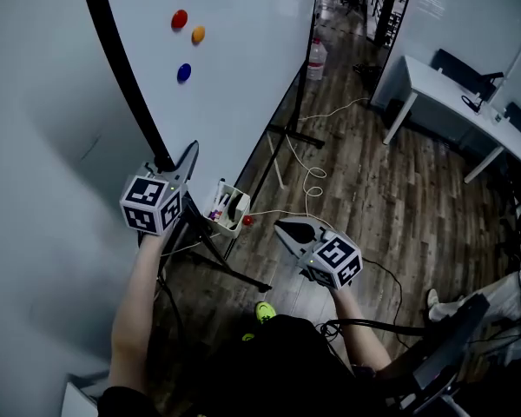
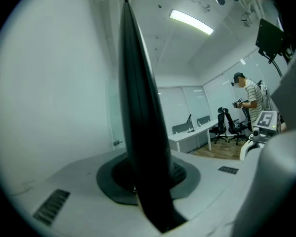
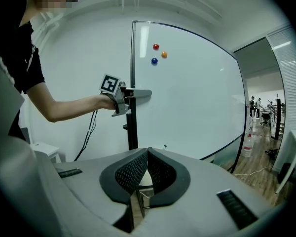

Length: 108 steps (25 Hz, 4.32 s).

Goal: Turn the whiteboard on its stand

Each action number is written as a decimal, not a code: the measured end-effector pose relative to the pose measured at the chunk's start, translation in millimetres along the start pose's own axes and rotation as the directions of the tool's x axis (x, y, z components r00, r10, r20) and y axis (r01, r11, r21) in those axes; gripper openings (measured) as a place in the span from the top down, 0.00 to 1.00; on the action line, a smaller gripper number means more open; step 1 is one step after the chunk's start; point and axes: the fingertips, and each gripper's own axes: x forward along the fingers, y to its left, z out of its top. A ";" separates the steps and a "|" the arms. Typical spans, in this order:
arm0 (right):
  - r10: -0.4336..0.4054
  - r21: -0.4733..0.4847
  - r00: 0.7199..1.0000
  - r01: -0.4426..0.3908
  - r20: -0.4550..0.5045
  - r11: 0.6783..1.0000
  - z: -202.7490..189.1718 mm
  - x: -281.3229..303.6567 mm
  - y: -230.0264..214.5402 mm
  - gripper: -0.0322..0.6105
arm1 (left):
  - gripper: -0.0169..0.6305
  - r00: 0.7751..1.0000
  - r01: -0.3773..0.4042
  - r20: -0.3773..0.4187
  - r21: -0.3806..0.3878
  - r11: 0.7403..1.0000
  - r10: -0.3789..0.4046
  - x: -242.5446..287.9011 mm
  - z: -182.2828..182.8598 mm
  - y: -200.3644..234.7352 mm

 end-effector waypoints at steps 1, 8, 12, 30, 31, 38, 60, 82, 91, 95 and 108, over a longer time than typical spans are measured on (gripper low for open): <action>0.002 -0.005 1.000 -0.001 0.006 1.000 3.7 3.2 -8.1 0.91 | 0.84 1.000 0.000 0.001 0.002 1.000 0.000 0.3 0.4 0.3; 0.038 -0.040 0.999 -0.037 0.036 0.999 18.3 24.6 -41.1 0.91 | 0.84 1.000 0.004 0.020 -0.003 1.000 -0.004 0.3 3.5 -0.5; 0.064 -0.035 0.998 -0.063 0.021 0.997 17.3 28.3 -45.3 0.91 | 0.83 1.000 0.004 0.010 0.003 1.000 -0.004 -3.4 8.5 -1.6; 0.026 -0.012 0.999 -0.026 0.040 1.000 12.5 48.8 -85.1 0.91 | 0.82 1.000 0.014 0.011 0.011 1.000 -0.014 -1.5 1.7 -1.5; 0.028 -0.014 0.999 -0.027 0.041 1.000 12.2 51.9 -85.8 0.91 | 0.82 1.000 0.014 0.013 0.010 1.000 -0.014 -0.3 -0.3 -1.1; 0.047 -0.022 0.998 -0.046 0.029 0.999 5.9 60.7 -74.2 0.91 | 0.82 1.000 0.012 0.014 0.004 1.000 -0.012 6.5 -7.4 0.4; -0.074 0.060 0.997 0.073 0.023 0.996 25.3 34.9 -158.6 0.91 | 0.82 0.999 0.043 -0.009 -0.013 0.999 -0.043 179.4 32.4 43.5; -0.117 0.055 0.993 0.117 0.000 0.992 -3.5 33.2 -138.3 0.91 | 0.86 1.000 -0.010 0.019 -0.067 0.998 0.011 259.5 11.9 65.0; -0.135 0.070 0.991 0.135 -0.001 0.988 -8.5 31.3 -137.3 0.91 | 0.86 1.000 -0.011 0.014 -0.063 0.998 0.012 260.4 10.3 65.7; -0.136 0.065 0.991 0.135 0.006 0.989 -4.3 30.5 -135.1 0.91 | 0.86 1.000 -0.014 0.016 -0.061 0.998 0.015 259.3 11.1 65.5; -0.155 0.069 0.988 0.154 0.009 0.986 -10.4 24.5 -135.8 0.91 | 0.86 1.000 -0.006 0.021 -0.074 0.997 0.008 259.2 6.8 68.0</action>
